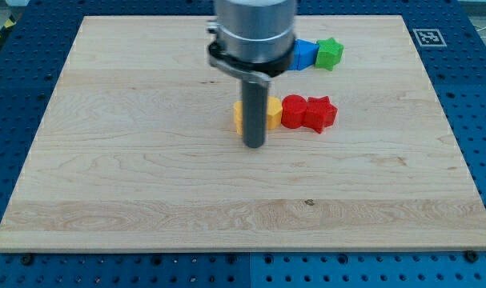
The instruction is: Slide red circle to the center left
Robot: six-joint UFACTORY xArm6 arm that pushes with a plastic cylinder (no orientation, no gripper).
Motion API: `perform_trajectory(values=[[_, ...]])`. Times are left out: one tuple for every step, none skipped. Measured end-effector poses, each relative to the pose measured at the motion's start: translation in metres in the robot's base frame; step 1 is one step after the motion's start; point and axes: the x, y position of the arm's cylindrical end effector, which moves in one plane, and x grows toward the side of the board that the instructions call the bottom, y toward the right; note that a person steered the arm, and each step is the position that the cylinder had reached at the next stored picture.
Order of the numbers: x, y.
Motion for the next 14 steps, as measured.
perform_trajectory(values=[[-0.003, 0.042], [-0.006, 0.061], [-0.032, 0.063], [-0.06, 0.063], [-0.069, 0.063], [-0.079, 0.069], [-0.084, 0.07], [-0.084, 0.065], [-0.084, 0.056], [-0.084, 0.043], [-0.084, 0.029], [-0.084, 0.013], [-0.084, -0.01], [-0.084, -0.037]])
